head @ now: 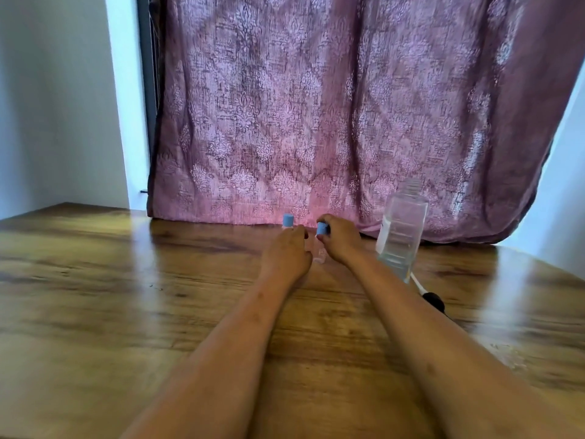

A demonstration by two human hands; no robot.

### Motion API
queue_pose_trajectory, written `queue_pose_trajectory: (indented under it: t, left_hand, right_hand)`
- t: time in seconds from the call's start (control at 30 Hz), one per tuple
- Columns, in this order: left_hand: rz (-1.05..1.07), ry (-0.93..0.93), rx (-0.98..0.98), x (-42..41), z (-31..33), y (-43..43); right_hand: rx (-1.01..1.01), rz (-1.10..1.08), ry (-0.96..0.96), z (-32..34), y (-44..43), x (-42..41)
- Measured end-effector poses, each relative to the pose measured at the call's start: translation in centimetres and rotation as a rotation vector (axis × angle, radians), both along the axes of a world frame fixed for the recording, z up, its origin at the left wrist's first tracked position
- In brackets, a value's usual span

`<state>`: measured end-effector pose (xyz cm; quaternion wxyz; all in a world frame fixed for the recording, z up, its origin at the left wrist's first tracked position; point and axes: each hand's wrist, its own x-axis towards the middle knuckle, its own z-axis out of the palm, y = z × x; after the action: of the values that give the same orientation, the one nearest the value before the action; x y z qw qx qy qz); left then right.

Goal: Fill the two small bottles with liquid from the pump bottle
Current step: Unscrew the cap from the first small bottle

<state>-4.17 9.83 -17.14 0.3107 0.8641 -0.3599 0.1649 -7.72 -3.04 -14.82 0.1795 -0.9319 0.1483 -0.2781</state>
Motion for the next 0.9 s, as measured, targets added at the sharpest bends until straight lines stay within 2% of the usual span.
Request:
queue_pose_trajectory:
  t: [0.17,0.3,0.43,0.57,0.67,0.9]
  left_hand:
    - [-0.077,0.099,-0.076,-1.3,-0.1,-0.7]
    - [-0.187,0.103,-0.172,-3.1,0.3,-1.3]
    - [-0.355,0.236,-0.235,-4.7,0.8,-1.4]
    - [-0.399,0.319,-0.215,-4.4,-0.1,-1.6]
    - [-0.476,0.426,-0.216,-4.4,-0.1,-1.4]
    - [-0.547,0.627,-0.178,-4.3,0.5,-0.8]
  right_hand:
    - [0.064,0.101,-0.079,0.6,1.2,-3.2]
    - [0.108,0.151,-0.123,1.2,1.6,-6.4]
    - [0.182,0.176,-0.184,1.0,1.0,-9.1]
    - [0.26,0.217,-0.114,0.5,0.0,-9.4]
    - [0.225,0.252,-0.04,0.7,-0.3,-9.5]
    - [0.33,0.419,0.082,1.0,-1.0,-10.1]
